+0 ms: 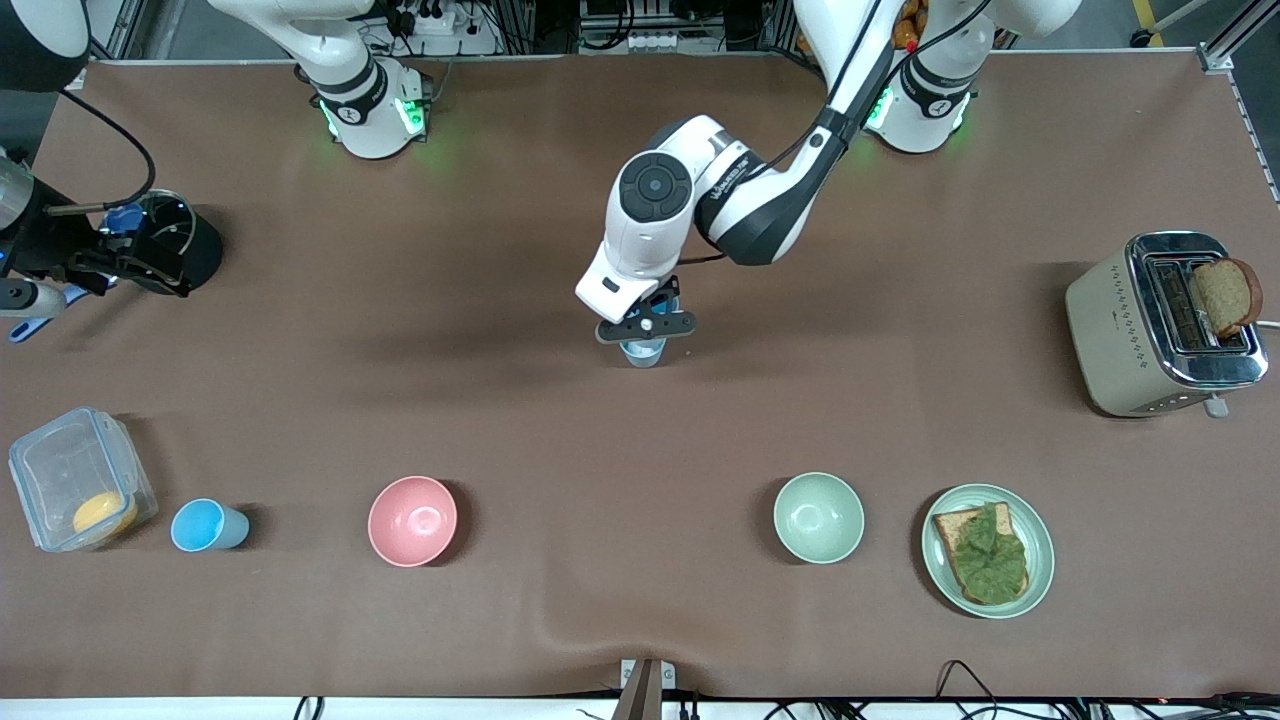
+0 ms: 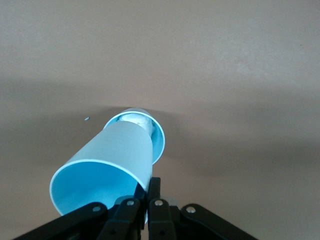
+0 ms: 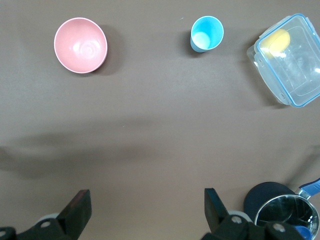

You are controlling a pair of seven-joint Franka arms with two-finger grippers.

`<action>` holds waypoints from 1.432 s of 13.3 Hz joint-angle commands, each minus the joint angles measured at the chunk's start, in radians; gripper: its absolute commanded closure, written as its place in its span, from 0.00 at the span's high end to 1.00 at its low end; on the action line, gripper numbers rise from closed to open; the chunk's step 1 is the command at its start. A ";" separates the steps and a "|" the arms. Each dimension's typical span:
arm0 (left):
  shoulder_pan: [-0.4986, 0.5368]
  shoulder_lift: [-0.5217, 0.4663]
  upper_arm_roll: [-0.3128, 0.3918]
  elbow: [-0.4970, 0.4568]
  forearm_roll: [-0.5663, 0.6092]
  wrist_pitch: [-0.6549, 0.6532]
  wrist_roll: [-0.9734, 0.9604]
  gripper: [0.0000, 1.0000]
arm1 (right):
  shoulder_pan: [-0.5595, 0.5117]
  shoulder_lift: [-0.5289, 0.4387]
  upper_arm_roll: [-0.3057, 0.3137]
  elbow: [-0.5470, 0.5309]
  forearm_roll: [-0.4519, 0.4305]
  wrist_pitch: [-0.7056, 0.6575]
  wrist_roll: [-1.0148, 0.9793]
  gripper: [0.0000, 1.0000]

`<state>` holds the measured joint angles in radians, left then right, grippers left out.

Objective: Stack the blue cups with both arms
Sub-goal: 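Lower the held cup into the middle cup and open the left gripper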

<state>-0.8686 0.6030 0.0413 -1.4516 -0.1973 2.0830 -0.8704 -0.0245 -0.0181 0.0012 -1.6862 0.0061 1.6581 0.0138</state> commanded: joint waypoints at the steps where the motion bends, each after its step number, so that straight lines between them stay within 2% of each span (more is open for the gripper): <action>1: -0.030 0.031 0.031 0.048 -0.022 -0.003 -0.038 0.00 | -0.011 -0.005 0.010 -0.001 -0.006 -0.006 0.008 1.00; 19: -0.035 0.047 0.032 0.048 -0.021 0.011 -0.029 0.00 | -0.011 -0.005 0.010 -0.001 -0.006 -0.006 0.008 1.00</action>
<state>-0.8881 0.6330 0.0569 -1.4342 -0.1973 2.0951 -0.8892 -0.0245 -0.0180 0.0012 -1.6862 0.0061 1.6580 0.0138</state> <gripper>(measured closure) 0.960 0.000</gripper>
